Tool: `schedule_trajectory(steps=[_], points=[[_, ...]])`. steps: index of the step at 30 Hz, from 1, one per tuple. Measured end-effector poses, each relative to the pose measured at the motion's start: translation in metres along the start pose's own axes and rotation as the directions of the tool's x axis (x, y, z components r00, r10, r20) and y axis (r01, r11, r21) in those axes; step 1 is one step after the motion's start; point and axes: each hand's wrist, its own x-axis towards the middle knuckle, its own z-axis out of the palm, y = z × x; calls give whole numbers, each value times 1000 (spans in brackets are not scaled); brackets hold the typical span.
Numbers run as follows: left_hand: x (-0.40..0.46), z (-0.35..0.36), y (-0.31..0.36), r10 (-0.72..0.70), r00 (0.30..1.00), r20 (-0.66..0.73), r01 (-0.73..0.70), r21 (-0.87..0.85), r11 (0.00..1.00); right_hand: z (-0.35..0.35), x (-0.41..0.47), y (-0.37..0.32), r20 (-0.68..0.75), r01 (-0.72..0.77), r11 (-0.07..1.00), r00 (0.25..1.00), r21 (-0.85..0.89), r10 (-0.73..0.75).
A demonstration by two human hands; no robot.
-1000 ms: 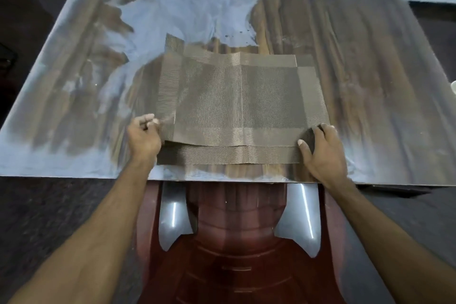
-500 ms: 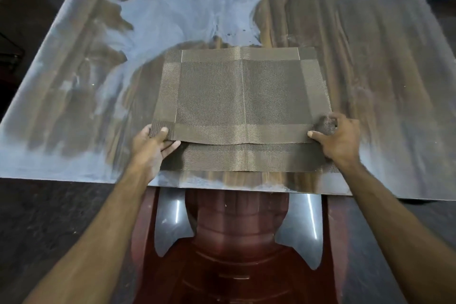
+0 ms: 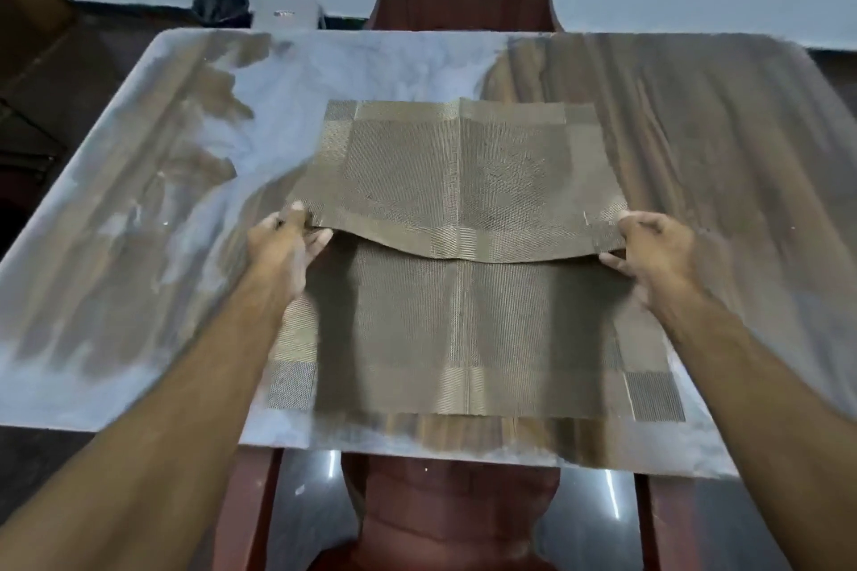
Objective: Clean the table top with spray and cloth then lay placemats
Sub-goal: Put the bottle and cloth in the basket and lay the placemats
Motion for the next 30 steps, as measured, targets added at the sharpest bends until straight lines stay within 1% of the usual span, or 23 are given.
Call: schedule_trajectory(steps=[2,4,6,8,11,12,15,17,20,22,26,27,30], points=[[3,0,5,-34,996,76,35,-12,999,7,4,-3,106,-83,991,992,109,71],[2,-5,1,-46,991,124,44,20,999,4,5,2,233,-158,968,966,197,111],[4,-9,-5,-24,995,101,19,46,999,-4,3,13,348,-206,946,931,249,111],[11,-7,-9,29,998,47,-33,73,997,-6,2,17,404,-176,963,911,206,81],[29,2,-7,77,997,-6,-76,85,993,7,9,9,351,-32,994,936,107,-7],[37,7,-4,87,996,-17,-85,85,993,16,16,4,305,11,995,951,101,-42],[68,21,6,144,989,-26,-138,159,978,49,40,-12,162,99,988,980,117,-117],[87,33,13,188,982,-4,-184,187,965,66,60,-15,103,160,982,980,99,-170],[107,45,13,233,972,12,-230,216,949,78,80,-11,63,257,965,964,41,-259],[117,46,5,266,964,5,-260,237,936,79,85,-8,66,298,954,952,13,-298],[127,42,-7,320,947,26,-313,297,902,69,91,-1,209,334,939,927,-76,-313],[127,41,-8,332,943,17,-321,307,896,68,90,-1,226,340,936,922,-86,-314],[125,45,-10,365,931,-15,-344,296,891,70,89,-2,187,339,937,929,-86,-319]])
